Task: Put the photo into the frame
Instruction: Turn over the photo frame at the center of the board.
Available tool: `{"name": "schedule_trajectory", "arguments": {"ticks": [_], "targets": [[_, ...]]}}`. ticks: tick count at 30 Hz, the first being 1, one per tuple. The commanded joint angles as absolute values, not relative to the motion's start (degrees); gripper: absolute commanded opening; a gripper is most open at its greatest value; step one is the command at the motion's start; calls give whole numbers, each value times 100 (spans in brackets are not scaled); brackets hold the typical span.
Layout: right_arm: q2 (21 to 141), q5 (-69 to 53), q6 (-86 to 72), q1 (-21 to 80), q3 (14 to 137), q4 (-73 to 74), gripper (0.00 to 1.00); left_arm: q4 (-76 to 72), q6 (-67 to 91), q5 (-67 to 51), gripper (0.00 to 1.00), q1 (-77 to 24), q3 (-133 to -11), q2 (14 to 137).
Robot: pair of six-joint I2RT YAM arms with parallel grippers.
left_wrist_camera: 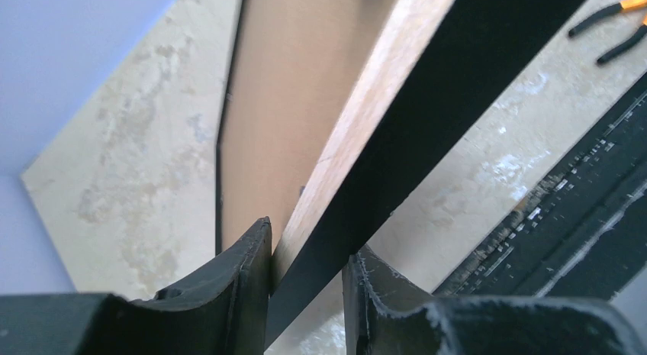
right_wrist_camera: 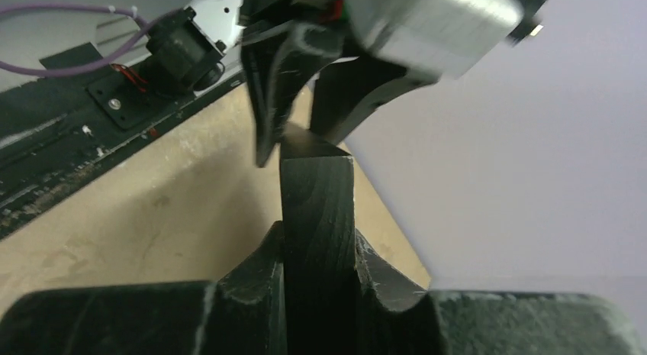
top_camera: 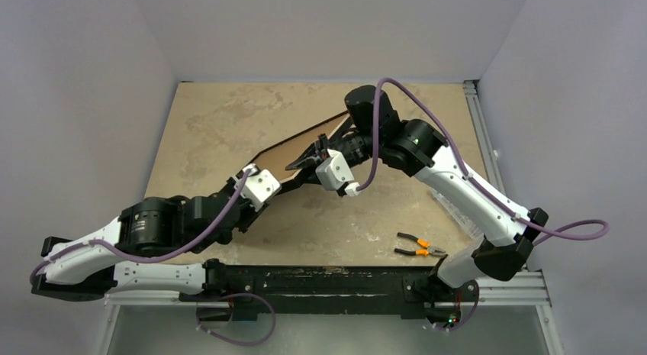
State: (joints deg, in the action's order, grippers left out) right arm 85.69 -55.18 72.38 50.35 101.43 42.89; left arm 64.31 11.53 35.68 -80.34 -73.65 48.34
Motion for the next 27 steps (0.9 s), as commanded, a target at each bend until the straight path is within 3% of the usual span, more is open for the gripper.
{"name": "schedule_trajectory", "arguments": {"ticks": [1,4,9,13,19,23,24,27], "targets": [[8384,-5548,6462,5062,10047,4298,0,5840,2119,3152,10,-8058,-7369,4988],[8220,-5488,6343,5063,9839,4131,0,5902,2153,3311,24,-8060,-7406,5051],[8018,-5441,6028,5062,9449,3775,0,6096,2312,3825,58,-8057,-7607,5146],[7879,-5323,5553,5061,9160,3329,0,6143,2360,4159,65,-8060,-7865,5096],[7413,-4810,3727,5050,8265,1609,0,5587,2178,4280,84,-8060,-8031,4751],[7250,-4357,2953,5054,7957,1083,0,5192,2148,4244,86,-8059,-7995,4529],[7243,-4187,2733,5054,7930,1018,0,5077,2145,4237,98,-8060,-7971,4474],[7229,-3586,2053,5047,7921,942,0,4929,2163,4176,100,-8060,-7888,4354]]}}
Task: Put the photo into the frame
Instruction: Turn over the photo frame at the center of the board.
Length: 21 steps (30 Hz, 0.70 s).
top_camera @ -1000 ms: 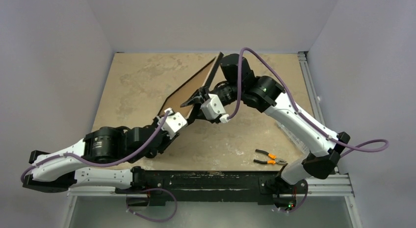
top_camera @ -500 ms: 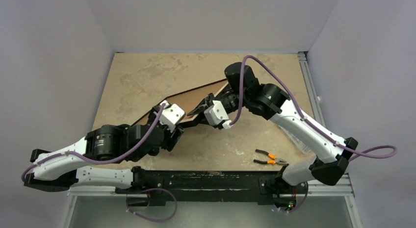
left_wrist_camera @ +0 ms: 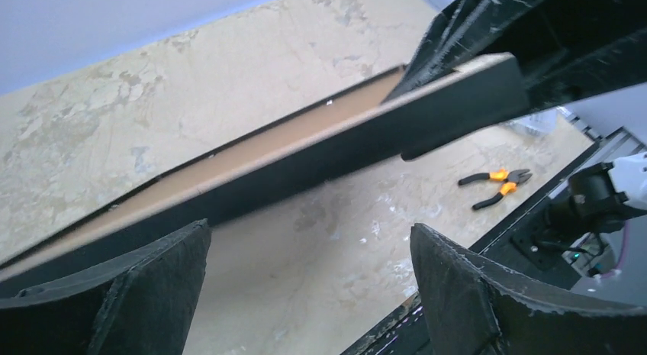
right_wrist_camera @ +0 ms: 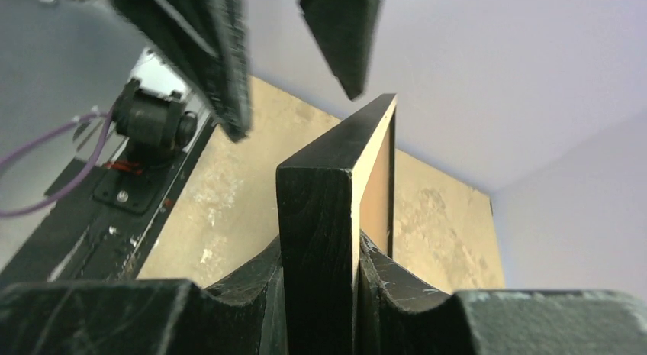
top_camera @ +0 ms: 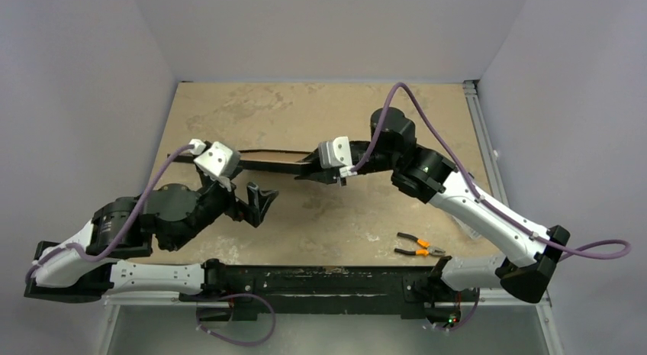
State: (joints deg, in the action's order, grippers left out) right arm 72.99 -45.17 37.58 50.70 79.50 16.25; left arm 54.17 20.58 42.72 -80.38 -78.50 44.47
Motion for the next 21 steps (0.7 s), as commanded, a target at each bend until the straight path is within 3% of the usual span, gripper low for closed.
{"name": "schedule_trajectory", "arguments": {"ticks": [1,8,21], "targets": [[7221,-3398,1835,5039,7898,891,0,4911,2207,4168,100,-8060,-7845,4327],[7188,-2961,153,4383,7698,608,0,4921,2645,4148,100,-8060,-7466,4346],[6491,-3021,-2142,2647,5775,-254,0,5384,4085,4177,99,-8058,-6678,5293]]}}
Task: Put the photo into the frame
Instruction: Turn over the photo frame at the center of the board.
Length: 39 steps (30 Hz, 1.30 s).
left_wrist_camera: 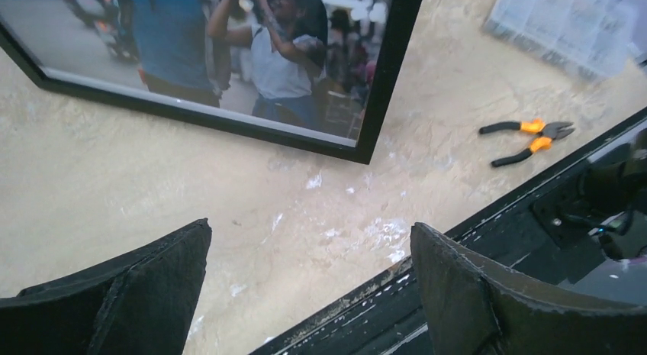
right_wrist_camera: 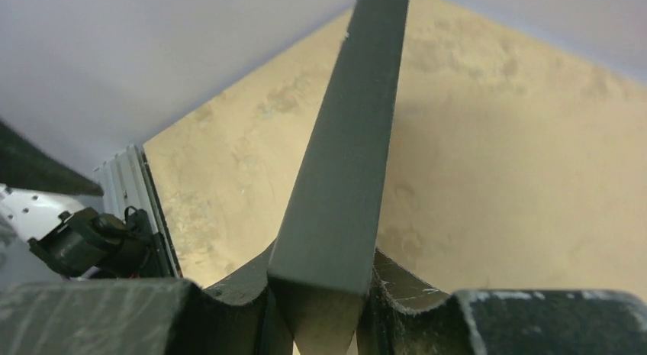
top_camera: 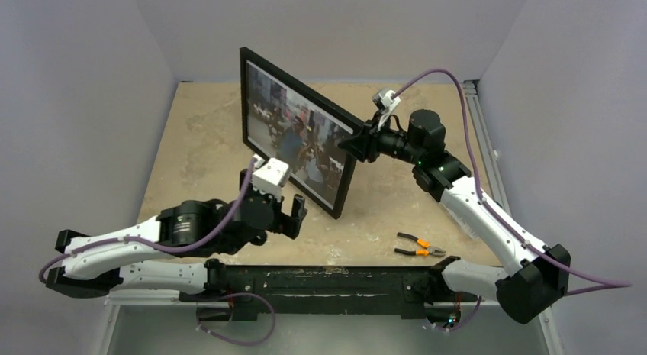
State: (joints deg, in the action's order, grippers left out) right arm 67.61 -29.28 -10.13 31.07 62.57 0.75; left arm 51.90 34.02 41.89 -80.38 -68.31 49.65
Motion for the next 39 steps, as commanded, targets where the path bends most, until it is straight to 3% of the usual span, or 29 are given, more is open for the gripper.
{"name": "schedule_trajectory", "arguments": {"ticks": [1,8,16,23,29,33,39], "targets": [[6448,-3031,-2219,2496,5609,-297,0,5461,4263,4209,99,-8059,-6653,5401],[6591,-3158,-2349,1757,4738,-298,0,5499,4755,4195,99,-7969,-6374,5789],[7925,-3452,-2029,1017,4647,272,0,4026,4596,2394,98,-7079,-5406,5908],[9010,-3494,-1700,835,4965,612,0,3351,4344,1695,98,-6615,-5283,6650],[9511,-3299,-1307,793,5196,849,18,3124,4211,1359,98,-6414,-5413,7171],[9594,-2975,-1281,772,5178,955,36,3033,4201,1274,98,-6340,-5402,7274],[9631,-2296,-1349,772,5168,1062,51,2783,4133,1049,98,-6243,-5318,7439]]}}
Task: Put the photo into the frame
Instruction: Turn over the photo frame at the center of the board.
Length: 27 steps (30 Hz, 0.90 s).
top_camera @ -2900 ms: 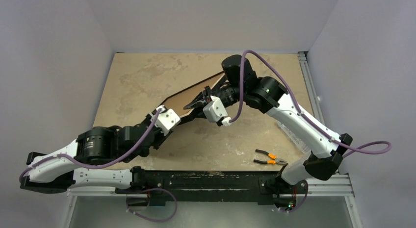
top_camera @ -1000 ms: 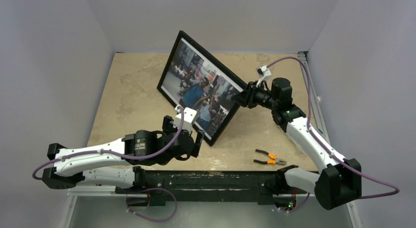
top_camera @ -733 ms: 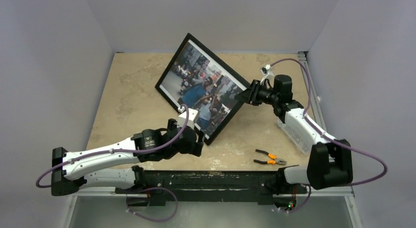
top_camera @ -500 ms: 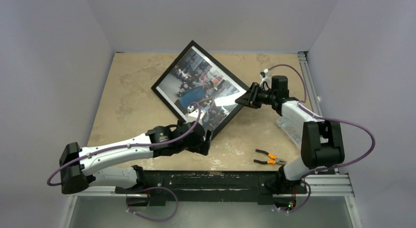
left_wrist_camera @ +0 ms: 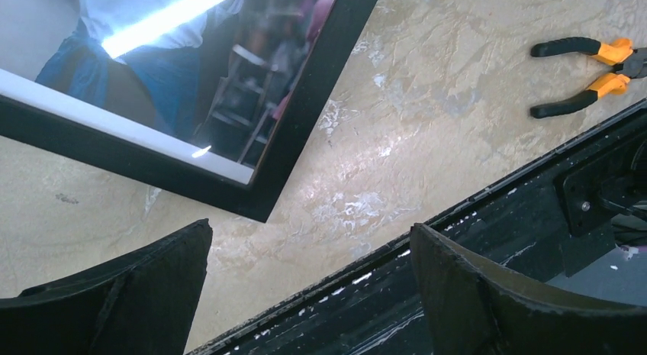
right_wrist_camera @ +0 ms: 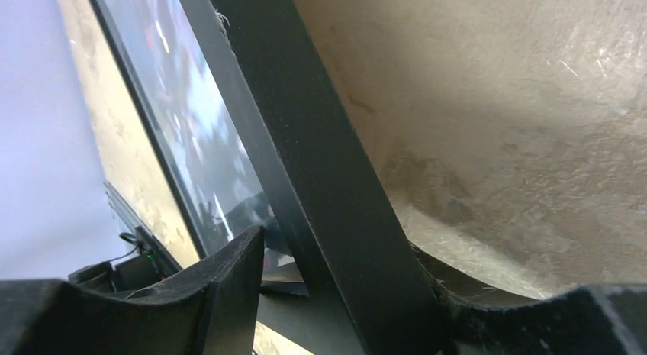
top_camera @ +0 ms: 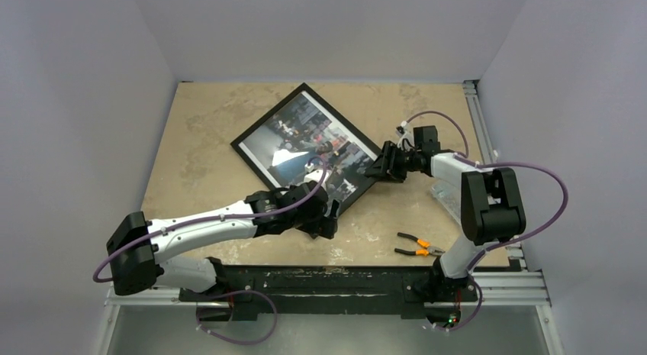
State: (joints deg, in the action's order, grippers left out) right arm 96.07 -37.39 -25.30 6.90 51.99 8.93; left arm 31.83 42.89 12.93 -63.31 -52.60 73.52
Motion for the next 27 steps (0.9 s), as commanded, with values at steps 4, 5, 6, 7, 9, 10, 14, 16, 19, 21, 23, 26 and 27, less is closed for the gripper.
{"name": "schedule_trajectory", "arguments": {"ticks": [4,5,6,7,9,10,14,16,19,21,23,26,27], "targets": [[9565,-1716,-1422,771,5219,1269,59,2693,4123,929,98,-6192,-5280,7515],[9513,-1559,-1444,770,5221,1314,62,2653,4122,898,98,-6182,-5251,7515],[9457,-1421,-1473,767,5221,1343,66,2620,4122,878,98,-6172,-5226,7515],[9400,-1258,-1520,773,5232,1396,68,2564,4122,834,98,-6156,-5195,7529],[9311,-943,-1580,768,5331,1575,70,2457,4107,725,98,-6120,-5153,7591],[9253,-803,-1634,767,5371,1645,71,2403,4098,684,98,-6111,-5151,7644],[8887,-452,-1840,773,5463,1737,74,2195,4001,448,98,-6070,-5174,7932],[8723,-370,-1929,768,5522,1796,75,2137,3960,388,98,-6045,-5215,8095],[8484,-594,-1936,772,5599,1916,76,2043,3929,320,98,-5985,-5232,8307],[8337,-997,-1831,772,5559,1947,78,1973,3924,268,97,-5917,-5219,8433],[8262,-1138,-1848,771,5567,2222,79,1897,3935,247,97,-5863,-5183,8536],[8089,-1530,-2196,777,5298,2258,81,1774,3930,195,96,-5803,-5140,8720],[7987,-1665,-2348,779,5103,2133,81,1746,3924,174,96,-5792,-5135,8777]]}}
